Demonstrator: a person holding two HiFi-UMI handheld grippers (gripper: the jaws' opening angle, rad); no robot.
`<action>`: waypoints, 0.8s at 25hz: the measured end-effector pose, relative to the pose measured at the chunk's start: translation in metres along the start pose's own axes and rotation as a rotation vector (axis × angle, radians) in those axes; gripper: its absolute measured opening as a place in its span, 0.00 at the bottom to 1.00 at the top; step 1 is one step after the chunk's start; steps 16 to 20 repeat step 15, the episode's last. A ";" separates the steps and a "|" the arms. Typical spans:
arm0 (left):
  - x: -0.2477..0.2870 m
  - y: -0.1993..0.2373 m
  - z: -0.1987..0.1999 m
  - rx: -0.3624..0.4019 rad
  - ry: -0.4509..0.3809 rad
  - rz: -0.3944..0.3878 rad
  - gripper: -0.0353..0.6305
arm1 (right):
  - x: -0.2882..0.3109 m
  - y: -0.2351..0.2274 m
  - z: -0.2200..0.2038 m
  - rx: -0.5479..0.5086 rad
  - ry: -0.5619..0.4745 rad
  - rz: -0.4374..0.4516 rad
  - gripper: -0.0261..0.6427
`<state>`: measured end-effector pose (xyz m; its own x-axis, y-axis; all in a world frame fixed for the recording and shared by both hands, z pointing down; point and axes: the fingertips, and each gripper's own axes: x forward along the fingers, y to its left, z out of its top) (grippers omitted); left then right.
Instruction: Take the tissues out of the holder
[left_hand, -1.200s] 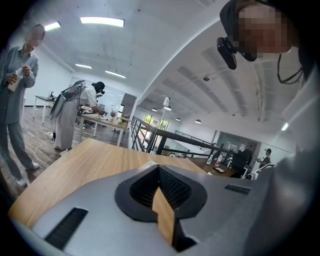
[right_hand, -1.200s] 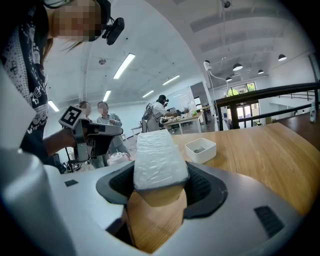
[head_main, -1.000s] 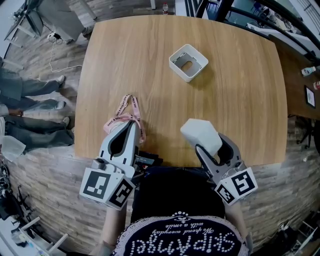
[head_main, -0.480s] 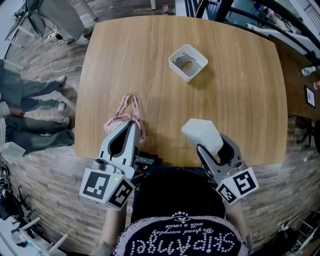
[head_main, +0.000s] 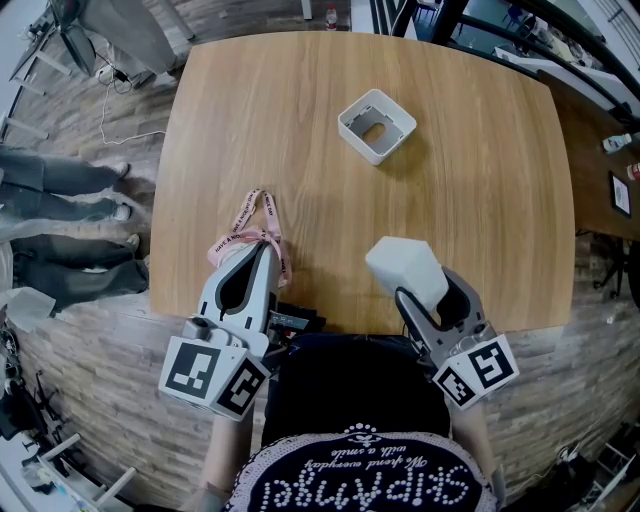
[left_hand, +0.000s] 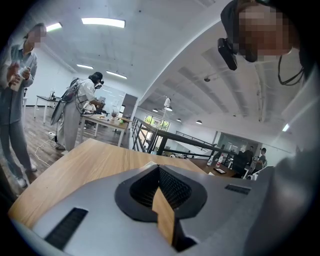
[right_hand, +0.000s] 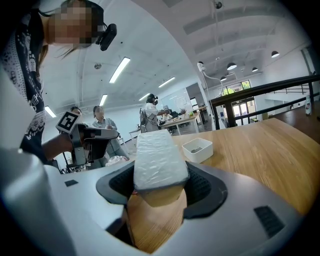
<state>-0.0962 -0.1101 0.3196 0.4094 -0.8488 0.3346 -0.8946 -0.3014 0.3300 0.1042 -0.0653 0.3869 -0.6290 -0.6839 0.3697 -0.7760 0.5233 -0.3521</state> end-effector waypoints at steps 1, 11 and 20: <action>0.000 0.000 0.000 0.000 0.000 0.000 0.06 | 0.000 0.000 0.000 0.002 0.000 -0.001 0.45; -0.001 0.000 0.001 0.001 -0.003 0.002 0.06 | 0.001 -0.001 0.000 0.007 0.000 -0.003 0.45; -0.001 0.000 0.002 0.002 -0.005 0.002 0.06 | 0.001 -0.002 0.000 0.009 0.001 -0.003 0.45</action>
